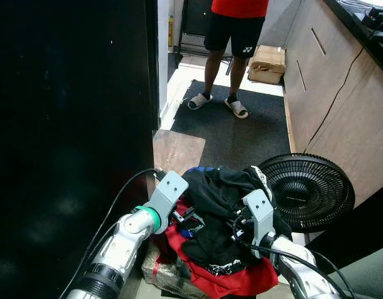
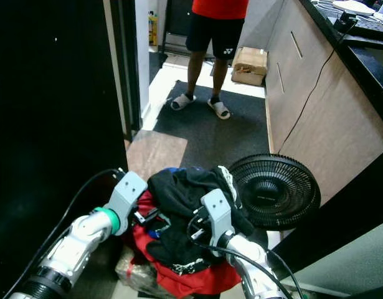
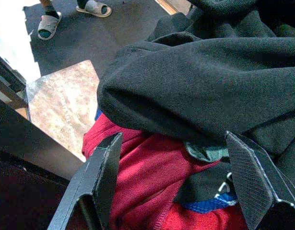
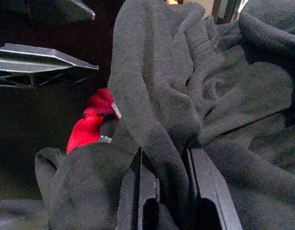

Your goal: Clothes washing

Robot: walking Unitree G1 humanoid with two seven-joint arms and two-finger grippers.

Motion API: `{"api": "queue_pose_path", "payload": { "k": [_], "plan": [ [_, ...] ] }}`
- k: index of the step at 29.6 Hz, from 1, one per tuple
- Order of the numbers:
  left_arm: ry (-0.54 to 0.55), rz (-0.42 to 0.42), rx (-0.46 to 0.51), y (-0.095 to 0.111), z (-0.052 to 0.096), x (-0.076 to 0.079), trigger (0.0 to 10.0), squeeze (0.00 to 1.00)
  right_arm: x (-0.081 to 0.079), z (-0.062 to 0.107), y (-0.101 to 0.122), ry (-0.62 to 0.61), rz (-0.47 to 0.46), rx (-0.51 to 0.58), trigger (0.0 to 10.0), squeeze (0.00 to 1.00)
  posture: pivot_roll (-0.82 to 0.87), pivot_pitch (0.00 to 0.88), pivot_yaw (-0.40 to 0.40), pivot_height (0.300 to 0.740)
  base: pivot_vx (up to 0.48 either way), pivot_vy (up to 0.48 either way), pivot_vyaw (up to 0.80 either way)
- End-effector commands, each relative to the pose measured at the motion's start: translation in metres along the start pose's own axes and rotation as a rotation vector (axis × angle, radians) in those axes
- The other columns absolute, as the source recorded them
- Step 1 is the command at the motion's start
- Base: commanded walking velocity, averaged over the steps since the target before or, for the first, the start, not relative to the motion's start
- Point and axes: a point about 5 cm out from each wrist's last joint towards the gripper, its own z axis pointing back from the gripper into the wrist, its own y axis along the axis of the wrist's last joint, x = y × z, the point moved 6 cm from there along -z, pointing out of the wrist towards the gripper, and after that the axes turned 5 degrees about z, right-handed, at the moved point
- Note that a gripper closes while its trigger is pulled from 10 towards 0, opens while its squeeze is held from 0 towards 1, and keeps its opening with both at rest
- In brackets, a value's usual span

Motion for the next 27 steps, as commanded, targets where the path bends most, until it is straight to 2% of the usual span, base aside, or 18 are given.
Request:
{"api": "queue_pose_path", "payload": {
  "k": [1,9,11,12,13,14,15,16,17,18,20,22,23,26,27],
  "plan": [
    [-0.008,-0.006,-0.02,-0.007,0.0,0.003,10.0,0.0,-0.003,0.002,-0.009,0.004,-0.021,-0.016,0.0,0.0,0.07,0.073,-0.012,0.74,0.0,0.0,0.0],
    [-0.004,-0.005,-0.02,-0.007,0.0,0.002,10.0,0.0,0.001,0.0,0.002,-0.024,-0.014,0.027,0.0,0.0,0.07,0.076,-0.013,0.74,0.0,0.0,0.0],
    [-0.003,-0.005,-0.02,-0.007,0.0,0.002,10.0,0.0,0.002,-0.002,0.017,-0.038,0.006,0.076,0.0,0.0,0.07,0.076,-0.013,0.74,0.0,0.0,0.0],
    [-0.003,-0.005,-0.02,-0.007,0.0,0.002,10.0,0.0,0.002,-0.002,0.017,-0.038,0.006,0.076,0.0,0.0,0.07,0.076,-0.013,0.74,0.0,0.0,0.0],
    [-0.003,-0.004,-0.018,-0.006,0.001,0.002,10.0,0.0,0.007,-0.005,0.04,-0.077,0.026,0.146,0.0,0.0,0.07,0.076,-0.01,0.74,0.0,0.0,0.0],
    [-0.003,-0.004,-0.018,-0.006,0.001,0.002,10.0,0.0,0.007,-0.005,0.04,-0.077,0.026,0.146,0.0,0.0,0.07,0.076,-0.01,0.74,0.0,0.0,0.0],
    [-0.002,-0.003,-0.016,-0.006,0.001,0.001,10.0,0.0,0.014,-0.007,0.074,-0.13,0.049,0.249,4.6,0.0,0.07,0.077,-0.008,0.74,0.0,0.0,0.0],
    [-0.002,-0.003,-0.016,-0.006,0.001,0.001,10.0,0.0,0.014,-0.007,0.074,-0.13,0.049,0.249,4.6,0.0,0.07,0.077,-0.008,0.74,0.0,0.0,0.0],
    [-0.002,-0.003,-0.015,-0.005,0.0,0.001,10.0,0.0,0.018,-0.006,0.105,-0.168,0.063,0.344,10.0,0.0,0.07,0.076,-0.007,0.74,0.0,0.0,0.0],
    [-0.003,-0.003,-0.013,-0.004,0.0,0.001,10.0,0.0,0.022,-0.002,0.137,-0.205,0.087,0.44,10.0,0.0,0.07,0.076,-0.007,0.74,0.0,0.0,0.0],
    [-0.003,-0.003,-0.013,-0.004,0.0,0.001,10.0,0.0,0.022,-0.002,0.137,-0.205,0.087,0.44,10.0,0.0,0.07,0.076,-0.007,0.74,0.0,0.0,0.0],
    [-0.007,-0.002,-0.004,0.0,-0.001,0.002,10.0,0.0,0.034,0.015,0.207,-0.311,0.168,0.64,10.0,0.0,0.07,0.076,-0.007,0.74,0.0,0.0,0.0],
    [-0.007,-0.002,-0.004,0.0,-0.001,0.002,10.0,0.0,0.034,0.015,0.207,-0.311,0.168,0.64,10.0,0.0,0.07,0.076,-0.007,0.74,0.0,0.0,0.0],
    [-0.006,0.004,0.012,0.005,-0.003,0.003,10.0,0.0,0.048,0.044,0.27,-0.438,0.239,0.815,10.0,0.0,0.06,0.068,-0.01,0.74,0.0,0.0,0.0],
    [-0.006,0.004,0.012,0.005,-0.003,0.003,10.0,0.0,0.048,0.044,0.27,-0.438,0.239,0.815,10.0,0.0,0.06,0.068,-0.01,0.74,0.0,0.0,0.0]
  ]
}}
